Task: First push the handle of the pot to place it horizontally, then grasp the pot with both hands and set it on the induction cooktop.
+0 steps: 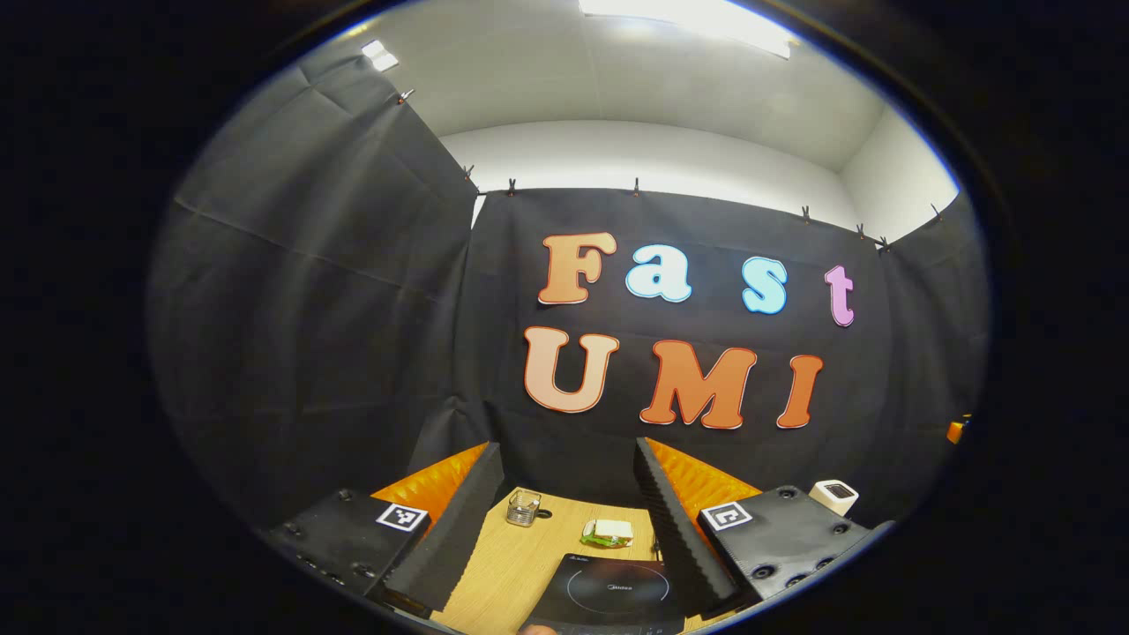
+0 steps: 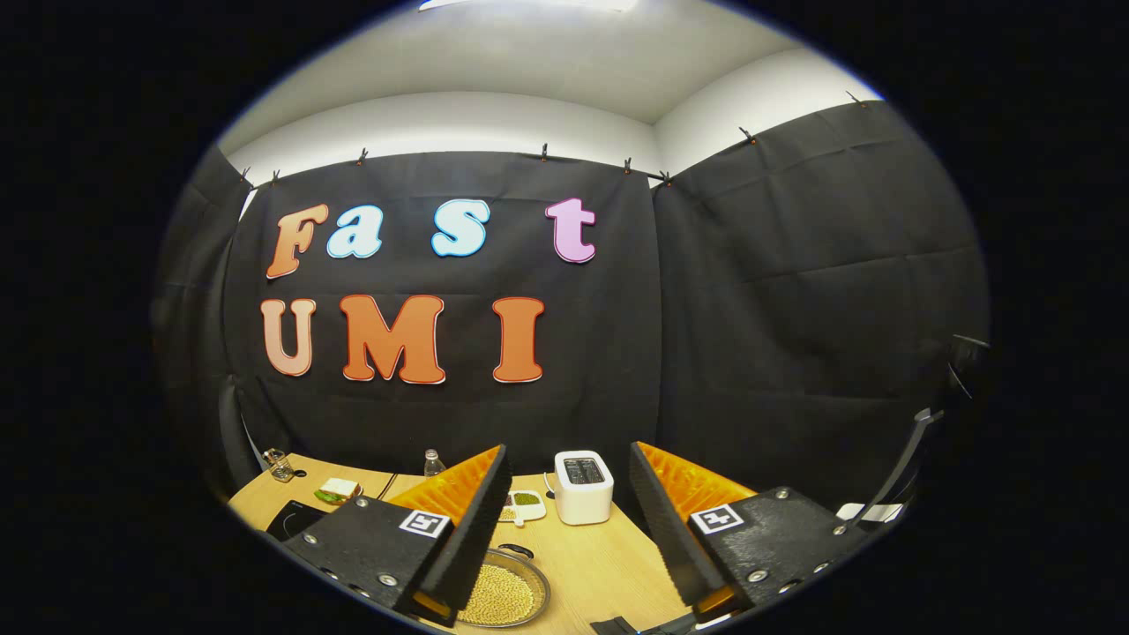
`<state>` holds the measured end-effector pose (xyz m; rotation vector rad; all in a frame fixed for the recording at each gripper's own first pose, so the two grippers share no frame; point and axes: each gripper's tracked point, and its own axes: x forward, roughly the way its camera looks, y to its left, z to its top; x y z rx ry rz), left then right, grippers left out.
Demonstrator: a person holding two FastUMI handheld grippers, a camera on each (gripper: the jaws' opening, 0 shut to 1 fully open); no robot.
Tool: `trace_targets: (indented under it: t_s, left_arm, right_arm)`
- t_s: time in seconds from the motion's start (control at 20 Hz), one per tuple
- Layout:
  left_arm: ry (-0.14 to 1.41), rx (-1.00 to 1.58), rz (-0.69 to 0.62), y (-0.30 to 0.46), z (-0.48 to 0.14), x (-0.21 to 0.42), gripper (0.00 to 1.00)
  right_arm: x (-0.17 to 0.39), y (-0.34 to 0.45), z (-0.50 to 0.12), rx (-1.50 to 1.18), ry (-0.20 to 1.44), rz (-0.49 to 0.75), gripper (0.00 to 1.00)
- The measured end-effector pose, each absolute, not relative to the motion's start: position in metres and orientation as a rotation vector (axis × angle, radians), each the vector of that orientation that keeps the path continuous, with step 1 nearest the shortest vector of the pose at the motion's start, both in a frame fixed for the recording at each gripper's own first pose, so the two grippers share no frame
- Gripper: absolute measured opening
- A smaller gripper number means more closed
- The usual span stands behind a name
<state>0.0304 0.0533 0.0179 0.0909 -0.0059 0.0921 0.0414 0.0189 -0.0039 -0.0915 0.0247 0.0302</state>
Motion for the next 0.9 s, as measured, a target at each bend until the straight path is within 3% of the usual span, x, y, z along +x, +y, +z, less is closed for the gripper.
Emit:
trace_targets:
  t_s: [0.2,0.3,0.35,0.45,0.5,0.55,0.6,0.8,0.9]
  left_arm:
    - [-0.011,0.089,0.089,0.05,0.019,0.03,0.97]
    - [-0.009,0.09,0.083,0.049,0.017,0.031,0.97]
    - [-0.005,0.092,0.08,0.048,0.016,0.031,0.98]
    - [0.003,0.098,0.078,0.046,0.013,0.03,0.97]
    - [0.005,0.099,0.077,0.047,0.013,0.031,0.97]
    - [0.006,0.097,0.076,0.046,0.013,0.029,0.97]
    - [0.007,0.094,0.071,0.044,0.013,0.03,0.97]
    - [0.014,0.1,0.067,0.042,0.012,0.028,0.97]
    - [0.015,0.1,0.062,0.04,0.011,0.027,0.97]
  right_arm:
    - [0.037,0.029,-0.009,-0.097,0.036,0.07,0.67]
    - [0.033,0.034,-0.014,-0.105,0.047,0.092,0.42]
    - [0.032,0.034,-0.017,-0.111,0.053,0.095,0.41]
    - [0.03,0.036,-0.025,-0.118,0.07,0.103,0.26]
    - [0.028,0.038,-0.028,-0.12,0.081,0.11,0.23]
    - [0.026,0.04,-0.033,-0.122,0.091,0.118,0.13]
    - [0.025,0.041,-0.039,-0.125,0.102,0.125,0.14]
    - [0.017,0.049,-0.066,-0.148,0.175,0.157,0.0]
    - [0.013,0.053,-0.083,-0.178,0.217,0.175,0.0]
